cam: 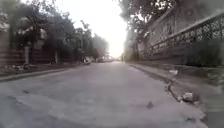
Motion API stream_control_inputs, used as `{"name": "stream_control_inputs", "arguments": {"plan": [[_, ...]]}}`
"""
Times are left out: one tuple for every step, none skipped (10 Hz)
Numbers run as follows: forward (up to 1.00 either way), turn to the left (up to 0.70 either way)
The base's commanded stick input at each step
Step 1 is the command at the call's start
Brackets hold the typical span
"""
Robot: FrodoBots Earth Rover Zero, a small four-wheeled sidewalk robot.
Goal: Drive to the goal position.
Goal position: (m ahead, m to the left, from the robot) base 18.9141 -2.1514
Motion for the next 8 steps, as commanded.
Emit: {"name": "stream_control_inputs", "arguments": {"plan": [[1.0,0.0],[1.0,0.0],[1.0,0.0],[1.0,0.0],[1.0,0.0],[1.0,0.0],[1.0,0.0],[1.0,0.0]]}}
